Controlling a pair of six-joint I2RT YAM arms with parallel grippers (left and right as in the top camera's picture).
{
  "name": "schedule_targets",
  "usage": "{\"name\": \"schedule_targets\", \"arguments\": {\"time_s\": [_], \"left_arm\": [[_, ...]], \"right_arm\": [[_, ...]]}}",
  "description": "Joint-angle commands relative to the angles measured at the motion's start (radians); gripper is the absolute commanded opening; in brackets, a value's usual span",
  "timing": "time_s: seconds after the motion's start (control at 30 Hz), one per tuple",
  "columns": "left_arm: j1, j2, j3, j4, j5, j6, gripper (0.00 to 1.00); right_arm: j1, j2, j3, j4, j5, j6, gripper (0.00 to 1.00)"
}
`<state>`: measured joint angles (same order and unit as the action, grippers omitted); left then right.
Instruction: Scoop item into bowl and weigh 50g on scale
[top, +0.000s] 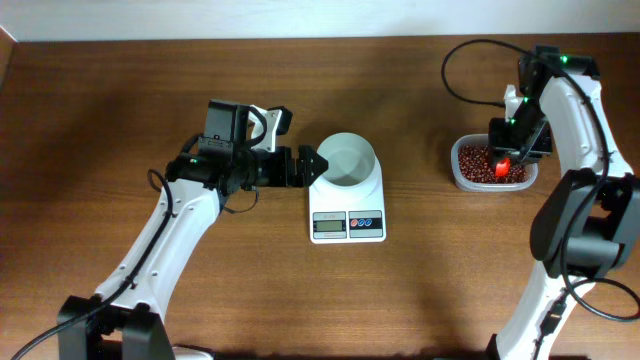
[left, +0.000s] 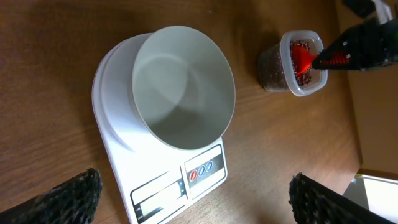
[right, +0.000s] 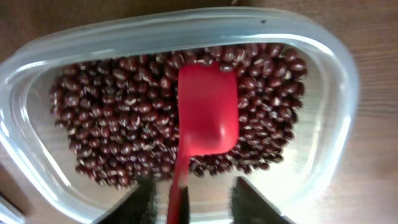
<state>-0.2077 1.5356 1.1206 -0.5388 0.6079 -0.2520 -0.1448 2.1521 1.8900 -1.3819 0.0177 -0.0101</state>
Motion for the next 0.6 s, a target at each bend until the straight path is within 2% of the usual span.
{"name": "schedule_targets", "arguments": {"time_s": [0.0,0.1,0.13,0.17,0.2,0.23,0.27,0.3,0.33,0.43,0.57], "left_arm": [[-0.002,-0.011,0.008,-0.009,-0.003,0.022,0.99],[-0.002,-0.011,0.008,-0.039,-0.002,0.022,1.00],[-0.002,-0.011,0.008,-0.043,-0.003,0.023,0.98],[-0.002,-0.011,0.008,-0.043,-0.003,0.023,0.88],[-0.002,-0.011,0.008,-0.043,-0.008,0.024,0.73],[-0.002,-0.011,0.008,-0.047,-0.007,0.054,0.43],[-0.004,-0.011,0.008,-0.056,-0.006,0.102,0.02],[-0.008,-0.011,0.008,-0.077,-0.006,0.150,0.00],[-0.024,-0.011,0.008,-0.115,-0.025,0.204,0.00],[-0.093,-0.011,0.008,-0.177,-0.177,0.248,0.00],[-0.279,-0.011,0.013,-0.225,-0.403,0.315,0.00]], "right_arm": [[-0.008,0.015,0.115,-0.047,0.021,-0.002,0.43],[-0.008,0.014,0.240,-0.120,0.021,-0.002,0.45],[-0.008,0.014,0.278,-0.138,0.021,-0.002,0.51],[-0.012,0.014,0.307,-0.145,0.021,-0.002,0.65],[-0.019,0.014,0.314,-0.143,0.021,-0.002,0.73],[-0.029,0.014,0.314,-0.136,0.021,-0.001,0.78],[-0.048,0.014,0.314,-0.129,0.021,-0.001,0.83],[-0.071,0.014,0.313,-0.130,0.021,-0.001,0.99],[-0.099,0.014,0.313,-0.130,0.021,-0.001,0.99],[-0.138,0.014,0.313,-0.129,0.021,-0.001,0.99],[-0.145,0.014,0.313,-0.129,0.021,-0.001,0.99]]}}
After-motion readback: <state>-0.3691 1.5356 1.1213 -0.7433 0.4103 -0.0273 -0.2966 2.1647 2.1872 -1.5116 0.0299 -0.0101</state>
